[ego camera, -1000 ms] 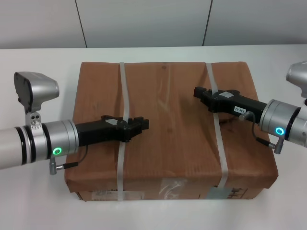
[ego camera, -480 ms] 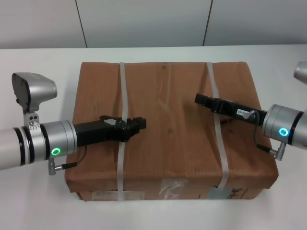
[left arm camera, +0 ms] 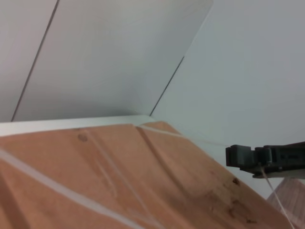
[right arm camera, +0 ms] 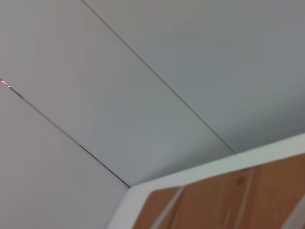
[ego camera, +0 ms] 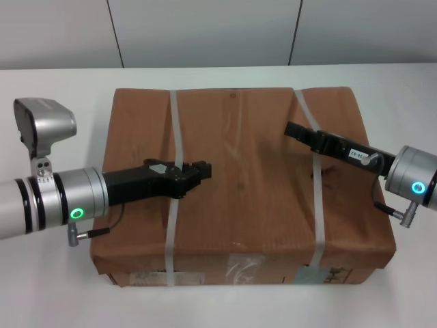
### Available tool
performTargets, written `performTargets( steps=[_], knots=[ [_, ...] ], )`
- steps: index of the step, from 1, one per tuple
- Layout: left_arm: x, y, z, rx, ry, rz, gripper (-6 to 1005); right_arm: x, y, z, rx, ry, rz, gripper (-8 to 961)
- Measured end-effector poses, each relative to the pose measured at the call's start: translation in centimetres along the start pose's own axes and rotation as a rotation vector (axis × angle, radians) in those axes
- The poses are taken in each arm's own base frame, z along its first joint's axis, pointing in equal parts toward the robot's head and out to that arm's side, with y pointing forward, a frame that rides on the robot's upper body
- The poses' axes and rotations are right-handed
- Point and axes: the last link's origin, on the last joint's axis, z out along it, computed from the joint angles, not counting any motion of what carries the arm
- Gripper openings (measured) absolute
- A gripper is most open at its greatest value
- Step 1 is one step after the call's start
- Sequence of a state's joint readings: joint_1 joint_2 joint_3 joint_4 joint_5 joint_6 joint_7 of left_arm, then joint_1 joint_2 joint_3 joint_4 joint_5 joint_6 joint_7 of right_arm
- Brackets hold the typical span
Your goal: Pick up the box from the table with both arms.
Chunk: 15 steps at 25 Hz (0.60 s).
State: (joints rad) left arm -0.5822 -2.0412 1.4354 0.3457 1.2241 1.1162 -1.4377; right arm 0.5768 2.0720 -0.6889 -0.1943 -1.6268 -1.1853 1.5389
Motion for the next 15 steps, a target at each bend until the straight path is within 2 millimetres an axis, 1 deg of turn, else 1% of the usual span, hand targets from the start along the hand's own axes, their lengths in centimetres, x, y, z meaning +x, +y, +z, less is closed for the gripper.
performTargets(
  steps=[9,15],
  knots=[
    [0.9,1.0,-0.7,-0.062,0.045,0.037,99,-0.8,0.8,-1.0,-0.074,-0.065,-0.031,39],
    [1.5,1.8,-1.5,-0.112,0.085,0.057,99,-0.7,1.1,-1.4,-0.102,-0.079,-0.029,39]
  ],
)
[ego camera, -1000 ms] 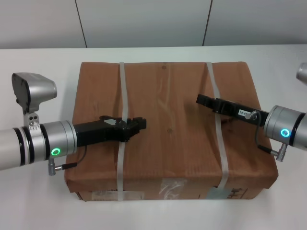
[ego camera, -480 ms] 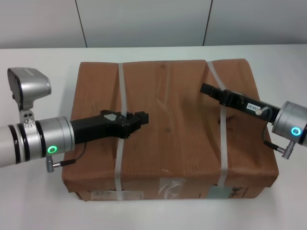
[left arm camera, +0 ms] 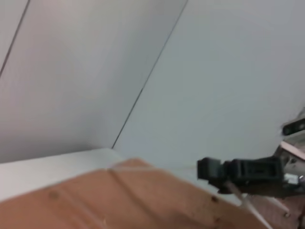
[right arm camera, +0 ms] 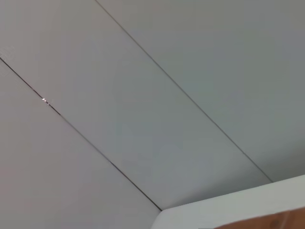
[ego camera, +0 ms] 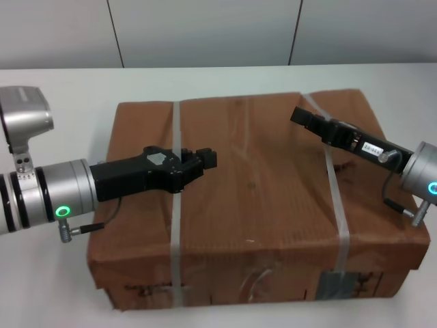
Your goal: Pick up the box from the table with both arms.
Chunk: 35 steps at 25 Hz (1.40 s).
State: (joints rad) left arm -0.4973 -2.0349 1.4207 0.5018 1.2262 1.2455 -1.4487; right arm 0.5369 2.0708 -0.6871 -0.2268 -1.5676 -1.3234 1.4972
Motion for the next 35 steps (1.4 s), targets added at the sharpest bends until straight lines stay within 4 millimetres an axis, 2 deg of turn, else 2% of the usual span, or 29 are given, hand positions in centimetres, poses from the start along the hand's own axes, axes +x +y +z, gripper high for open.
performTargets(
  steps=[8,35],
  knots=[
    [0.5,0.9,-0.6,-0.055,0.029,0.019,99,0.0,0.4,-0.5,-0.029,-0.022,0.012,39],
    [0.8,0.8,-1.3,-0.049,0.06,0.024,97,-0.1,0.5,-0.6,-0.037,-0.045,0.021,39]
  ],
)
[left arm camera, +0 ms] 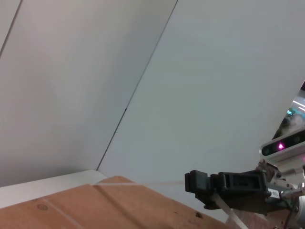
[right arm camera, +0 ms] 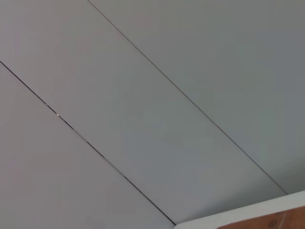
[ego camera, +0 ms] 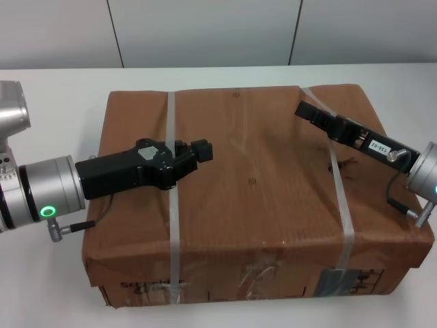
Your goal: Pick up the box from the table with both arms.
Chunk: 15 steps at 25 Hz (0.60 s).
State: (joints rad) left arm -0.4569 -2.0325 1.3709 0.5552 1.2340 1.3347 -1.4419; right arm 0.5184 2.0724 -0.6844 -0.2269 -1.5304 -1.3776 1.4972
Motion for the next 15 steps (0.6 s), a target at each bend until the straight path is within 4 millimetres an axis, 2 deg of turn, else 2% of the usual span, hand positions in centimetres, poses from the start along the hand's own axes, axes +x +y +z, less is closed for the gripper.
performTargets(
  steps=[15],
  knots=[
    [-0.03,-0.03,-0.12,0.004,0.007,-0.005,98,0.02,-0.02,-0.04,0.001,-0.001,0.001,39]
  ],
)
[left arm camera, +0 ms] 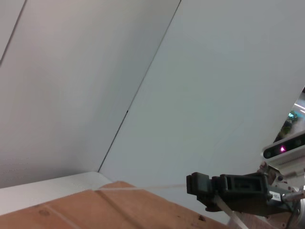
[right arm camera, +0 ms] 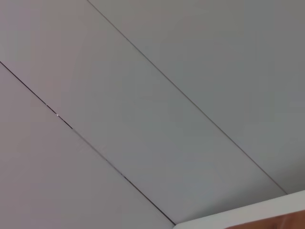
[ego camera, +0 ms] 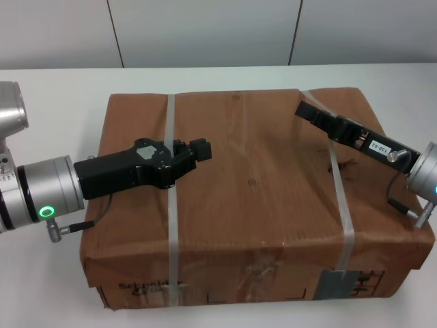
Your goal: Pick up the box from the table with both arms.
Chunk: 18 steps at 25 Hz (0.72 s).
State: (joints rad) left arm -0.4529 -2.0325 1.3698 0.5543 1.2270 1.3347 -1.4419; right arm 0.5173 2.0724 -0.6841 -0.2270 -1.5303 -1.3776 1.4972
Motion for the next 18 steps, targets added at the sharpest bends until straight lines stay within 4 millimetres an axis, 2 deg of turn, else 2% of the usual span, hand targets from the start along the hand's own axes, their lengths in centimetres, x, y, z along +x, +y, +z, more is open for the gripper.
performTargets(
  steps=[18],
  knots=[
    [0.06,-0.2,-0.35,0.015,0.015,-0.005,97,0.03,0.0,-0.01,0.0,0.001,0.0,39]
  ],
)
